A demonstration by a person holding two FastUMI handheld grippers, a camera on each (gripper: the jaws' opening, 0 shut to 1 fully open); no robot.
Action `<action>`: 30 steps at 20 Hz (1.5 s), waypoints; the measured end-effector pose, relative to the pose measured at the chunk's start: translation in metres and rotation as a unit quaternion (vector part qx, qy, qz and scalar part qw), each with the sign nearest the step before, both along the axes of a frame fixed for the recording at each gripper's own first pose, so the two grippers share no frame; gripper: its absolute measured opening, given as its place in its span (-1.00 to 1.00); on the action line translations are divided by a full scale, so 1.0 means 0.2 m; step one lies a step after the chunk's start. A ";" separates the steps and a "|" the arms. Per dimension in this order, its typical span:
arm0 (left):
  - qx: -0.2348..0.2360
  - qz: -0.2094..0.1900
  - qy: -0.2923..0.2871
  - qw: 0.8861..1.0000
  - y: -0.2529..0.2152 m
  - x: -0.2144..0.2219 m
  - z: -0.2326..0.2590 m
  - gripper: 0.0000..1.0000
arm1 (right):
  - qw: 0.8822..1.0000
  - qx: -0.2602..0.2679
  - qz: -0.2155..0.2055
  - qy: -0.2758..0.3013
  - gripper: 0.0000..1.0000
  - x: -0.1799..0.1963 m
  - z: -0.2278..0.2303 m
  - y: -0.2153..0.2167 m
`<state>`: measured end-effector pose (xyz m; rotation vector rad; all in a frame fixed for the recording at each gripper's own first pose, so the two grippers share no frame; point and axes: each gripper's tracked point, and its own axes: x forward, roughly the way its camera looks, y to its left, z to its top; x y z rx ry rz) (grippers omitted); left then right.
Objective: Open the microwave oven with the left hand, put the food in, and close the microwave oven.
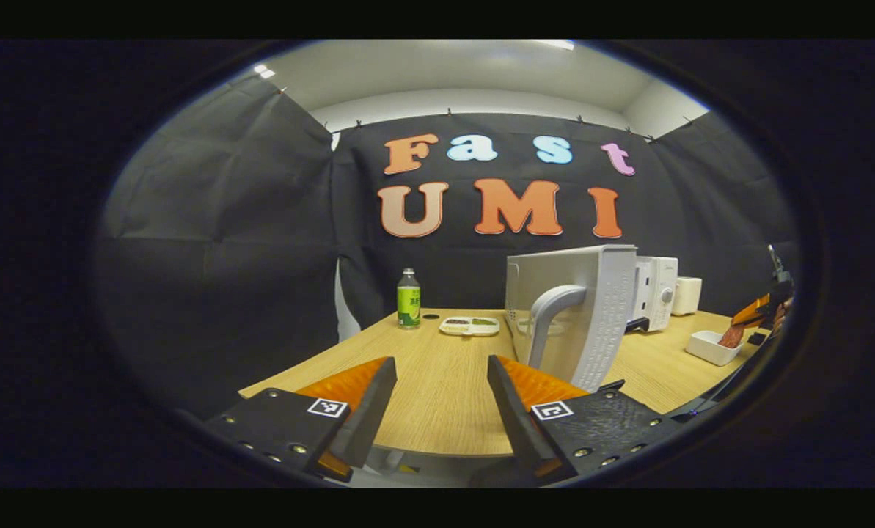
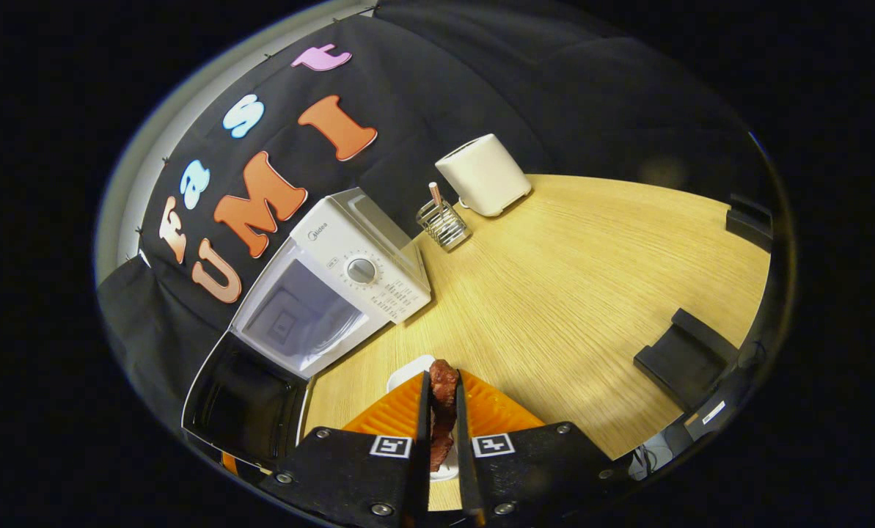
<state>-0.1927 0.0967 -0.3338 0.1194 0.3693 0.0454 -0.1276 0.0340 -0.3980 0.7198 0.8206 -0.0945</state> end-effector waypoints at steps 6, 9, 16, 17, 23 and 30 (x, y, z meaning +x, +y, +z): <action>0.029 -0.005 -0.001 1.000 -0.01 0.06 0.01 0.51 | 0.997 -0.057 0.024 -0.048 -0.69 0.13 0.20 0.01; 0.034 -0.006 0.008 0.999 -0.01 0.09 -0.04 0.56 | 0.994 -0.070 0.038 -0.074 -0.68 0.23 0.29 0.09; 0.035 0.010 0.009 0.999 0.07 0.07 -0.06 0.55 | 0.981 -0.101 0.090 -0.137 -0.69 0.52 0.46 0.41; 0.031 0.016 0.014 0.999 0.08 0.06 -0.09 0.55 | 0.979 -0.102 0.097 -0.144 -0.69 0.56 0.48 0.47; 0.031 0.034 0.015 0.999 0.16 0.00 -0.10 0.56 | 0.969 -0.106 0.136 -0.177 -0.69 0.77 0.53 0.80; 0.032 0.044 0.006 0.998 0.21 -0.04 -0.08 0.55 | 0.961 -0.131 0.135 -0.205 -0.69 0.99 0.52 1.00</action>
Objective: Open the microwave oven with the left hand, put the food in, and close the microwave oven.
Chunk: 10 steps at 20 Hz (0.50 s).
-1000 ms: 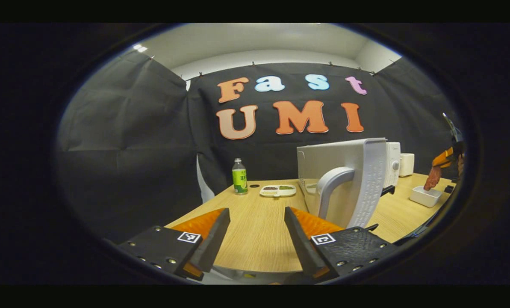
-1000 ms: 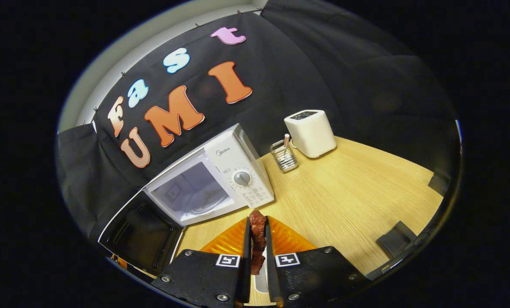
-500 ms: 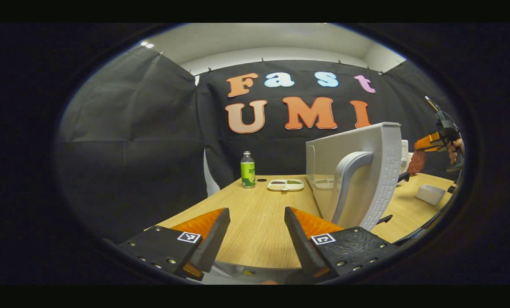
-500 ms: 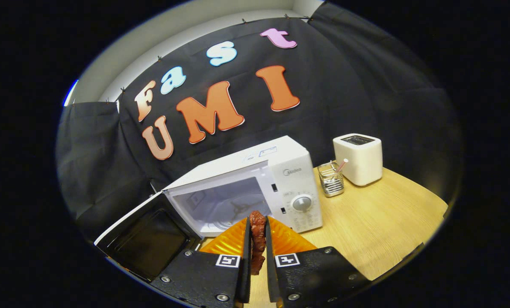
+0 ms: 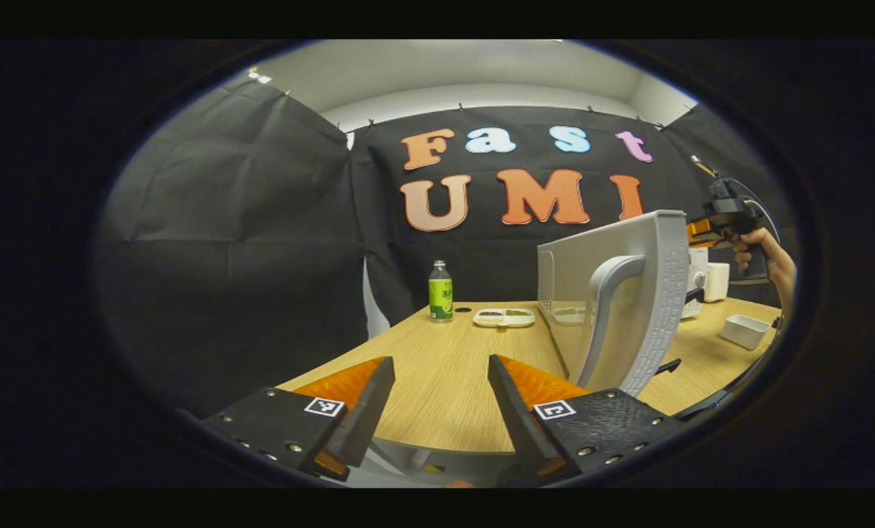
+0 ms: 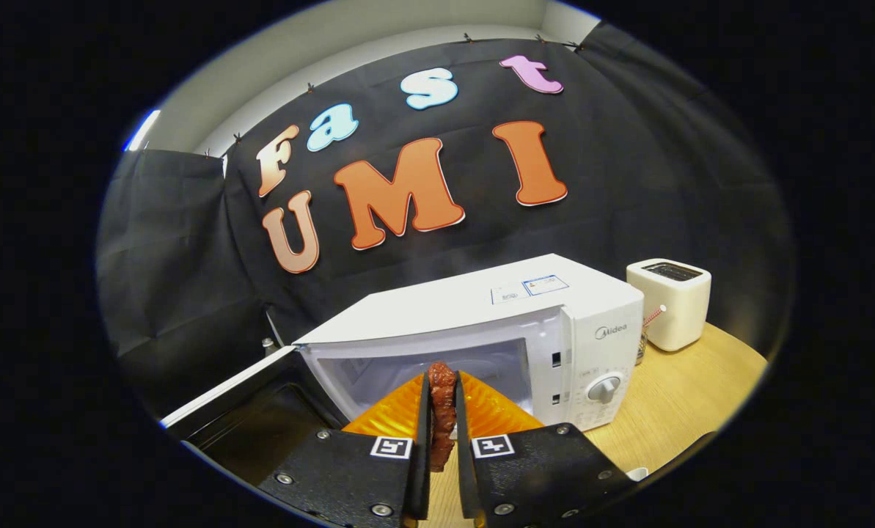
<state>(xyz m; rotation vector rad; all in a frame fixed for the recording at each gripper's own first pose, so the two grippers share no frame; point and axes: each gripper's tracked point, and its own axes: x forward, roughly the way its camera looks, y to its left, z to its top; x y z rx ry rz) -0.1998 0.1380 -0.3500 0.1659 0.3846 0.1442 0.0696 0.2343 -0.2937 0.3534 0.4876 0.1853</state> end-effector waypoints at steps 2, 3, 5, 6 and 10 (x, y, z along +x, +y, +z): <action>-0.003 0.004 -0.004 1.000 0.01 -0.01 0.01 0.56 | 1.000 -0.001 -0.006 -0.001 -0.69 0.04 -0.05 0.03; -0.004 0.005 -0.006 1.000 0.01 0.00 0.01 0.55 | 1.000 -0.001 -0.010 -0.003 -0.69 0.06 -0.07 0.05; -0.005 0.003 -0.009 1.000 0.01 0.00 0.01 0.55 | 1.000 -0.005 -0.015 -0.004 -0.69 0.08 -0.13 0.09; -0.006 0.000 -0.010 1.000 -0.01 0.00 0.01 0.58 | 1.000 -0.007 -0.017 -0.004 -0.69 0.10 -0.15 0.10; -0.002 0.001 -0.011 1.000 0.01 -0.01 0.01 0.55 | 0.999 -0.002 -0.033 -0.003 -0.68 0.16 -0.25 0.16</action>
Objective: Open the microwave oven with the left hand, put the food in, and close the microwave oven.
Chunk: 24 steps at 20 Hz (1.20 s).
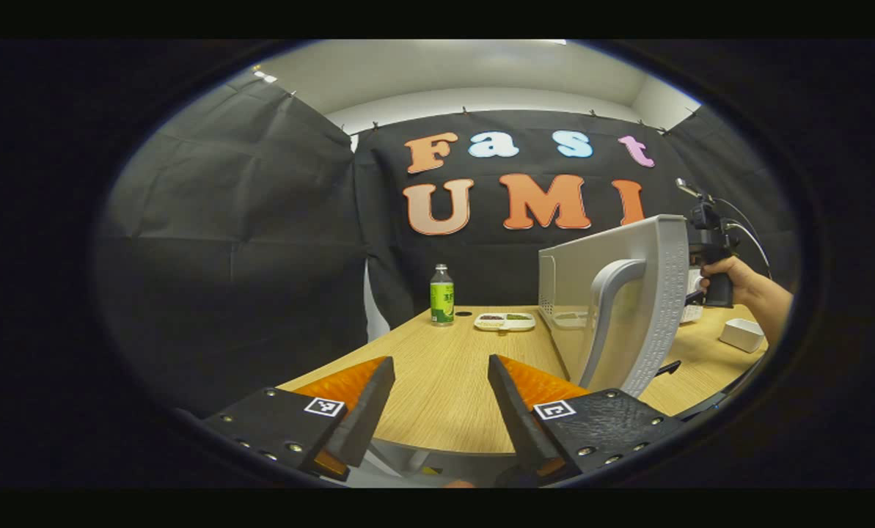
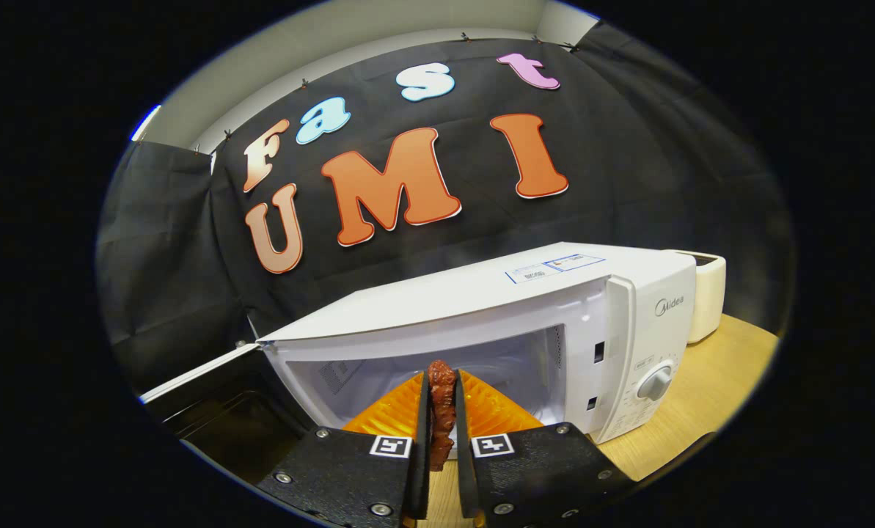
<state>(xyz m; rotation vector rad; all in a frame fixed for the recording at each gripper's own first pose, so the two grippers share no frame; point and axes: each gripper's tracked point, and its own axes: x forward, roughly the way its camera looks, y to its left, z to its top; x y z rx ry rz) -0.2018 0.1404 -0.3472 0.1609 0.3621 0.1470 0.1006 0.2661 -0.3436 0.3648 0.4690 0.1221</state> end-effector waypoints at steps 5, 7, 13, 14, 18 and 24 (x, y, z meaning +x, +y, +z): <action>-0.001 0.008 -0.002 1.000 0.04 -0.03 0.01 0.55 | 1.000 0.010 -0.012 0.006 -0.69 0.08 -0.12 0.08; 0.001 0.011 -0.003 1.000 0.05 -0.04 0.01 0.55 | 1.000 0.011 -0.024 0.001 -0.68 0.12 -0.16 0.09; 0.001 0.019 -0.002 1.000 0.08 -0.05 0.02 0.58 | 0.998 0.038 -0.060 0.001 -0.68 0.23 -0.27 0.13; 0.002 0.020 -0.003 1.000 0.09 -0.04 0.02 0.55 | 0.997 0.043 -0.068 0.002 -0.68 0.24 -0.28 0.12; 0.007 0.023 0.003 1.000 0.11 -0.03 0.00 0.55 | 0.993 0.061 -0.103 -0.001 -0.68 0.30 -0.35 0.10; 0.009 0.026 0.013 1.000 0.12 0.00 -0.03 0.59 | 0.991 0.048 -0.127 -0.001 -0.60 0.36 -0.46 0.06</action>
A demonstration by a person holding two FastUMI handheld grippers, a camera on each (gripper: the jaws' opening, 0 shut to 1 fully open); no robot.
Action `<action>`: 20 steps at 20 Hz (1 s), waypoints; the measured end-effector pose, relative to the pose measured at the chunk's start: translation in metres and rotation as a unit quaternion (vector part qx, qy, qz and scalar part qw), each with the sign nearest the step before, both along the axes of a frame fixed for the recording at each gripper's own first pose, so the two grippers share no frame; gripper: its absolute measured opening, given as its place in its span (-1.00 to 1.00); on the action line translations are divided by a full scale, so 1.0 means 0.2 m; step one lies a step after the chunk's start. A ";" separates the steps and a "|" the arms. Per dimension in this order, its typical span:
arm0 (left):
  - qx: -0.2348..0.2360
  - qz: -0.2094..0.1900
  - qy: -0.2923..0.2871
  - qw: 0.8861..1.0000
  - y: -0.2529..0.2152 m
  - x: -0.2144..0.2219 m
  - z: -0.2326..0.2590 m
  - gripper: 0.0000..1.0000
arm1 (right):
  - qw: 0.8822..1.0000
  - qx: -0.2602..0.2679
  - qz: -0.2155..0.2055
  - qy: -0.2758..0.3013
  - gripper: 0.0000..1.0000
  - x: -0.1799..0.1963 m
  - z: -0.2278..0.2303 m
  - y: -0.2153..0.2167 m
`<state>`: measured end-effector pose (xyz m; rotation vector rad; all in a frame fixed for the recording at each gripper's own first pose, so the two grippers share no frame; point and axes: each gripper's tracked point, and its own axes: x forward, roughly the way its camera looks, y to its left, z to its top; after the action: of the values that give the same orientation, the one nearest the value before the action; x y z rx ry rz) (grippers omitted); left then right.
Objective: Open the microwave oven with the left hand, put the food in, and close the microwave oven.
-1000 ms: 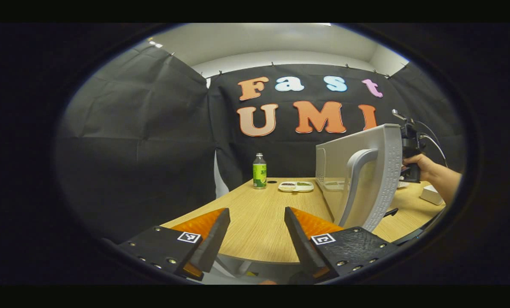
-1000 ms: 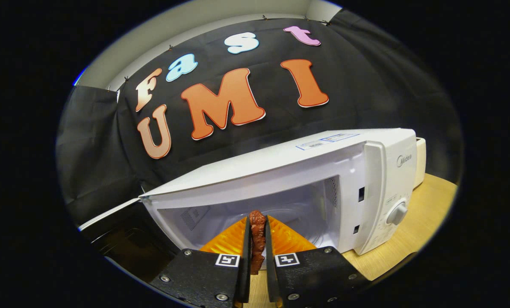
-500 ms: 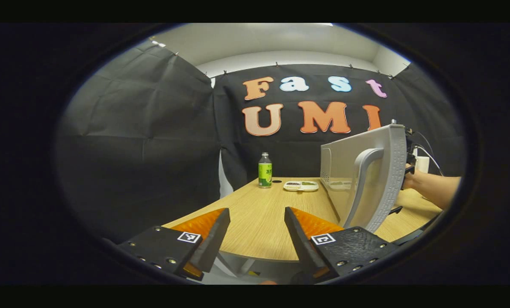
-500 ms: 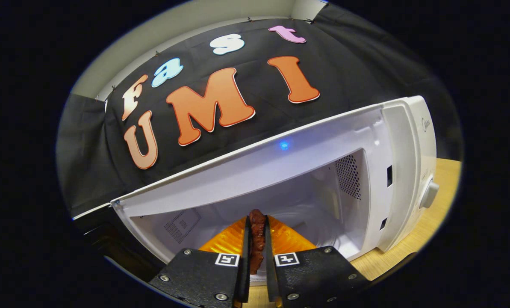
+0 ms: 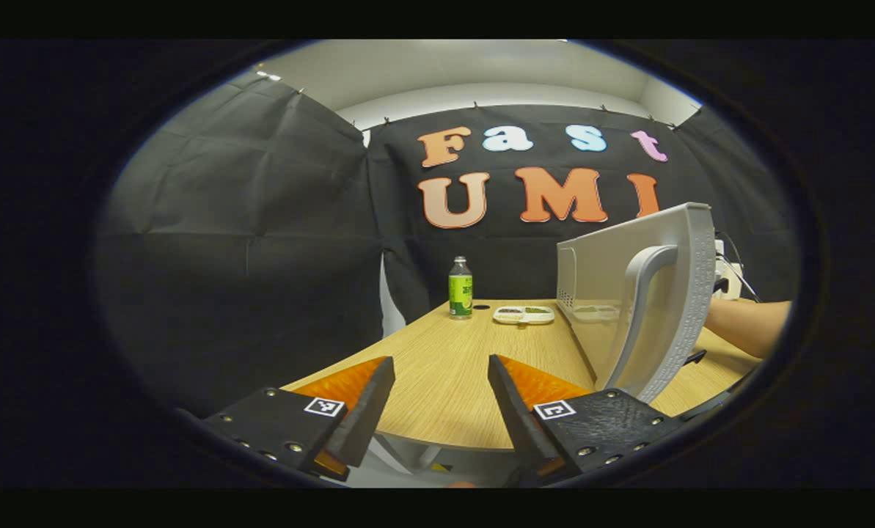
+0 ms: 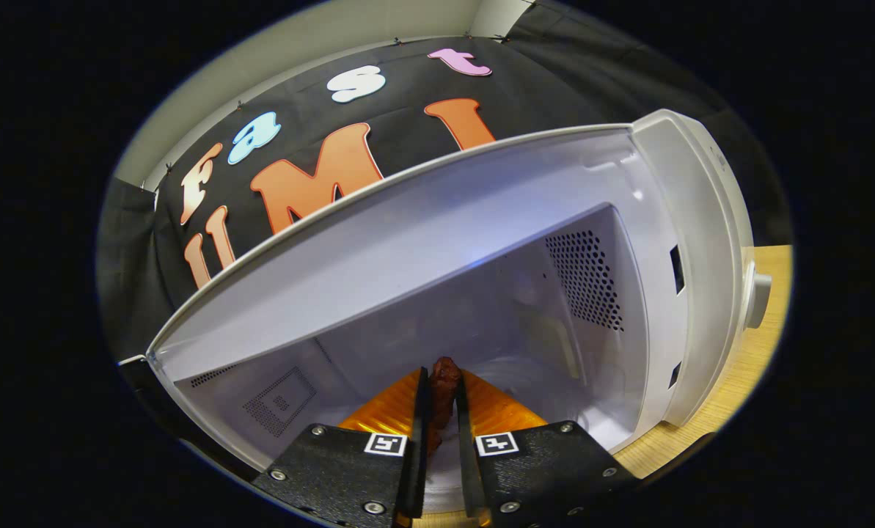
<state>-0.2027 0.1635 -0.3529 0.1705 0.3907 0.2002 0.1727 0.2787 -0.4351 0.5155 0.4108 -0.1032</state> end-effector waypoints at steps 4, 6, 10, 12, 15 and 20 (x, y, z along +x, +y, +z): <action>0.003 -0.008 0.002 1.000 -0.03 0.03 0.00 0.56 | 1.000 0.001 -0.003 0.013 -0.50 0.03 -0.07 0.00; 0.009 -0.012 0.004 1.000 -0.05 0.06 0.00 0.56 | 1.000 0.001 -0.005 0.023 -0.44 0.04 -0.11 -0.01; 0.012 -0.019 0.005 1.000 -0.08 0.09 0.00 0.55 | 0.999 0.000 0.001 0.034 -0.31 0.04 -0.15 -0.03; 0.009 -0.024 0.006 1.000 -0.12 0.11 -0.01 0.55 | 0.998 -0.032 -0.003 0.046 -0.19 0.03 -0.19 -0.08; 0.004 -0.031 0.006 0.999 -0.17 0.12 -0.01 0.55 | 0.997 -0.043 0.018 0.061 0.01 -0.02 -0.23 -0.11; 0.002 -0.039 0.010 0.999 -0.24 0.14 -0.01 0.55 | 0.998 -0.019 0.022 0.049 0.19 -0.11 -0.12 -0.13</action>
<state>-0.1744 0.1164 -0.3550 0.1915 0.4033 0.1226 0.1517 0.2533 -0.4587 0.4648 0.5145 -0.0934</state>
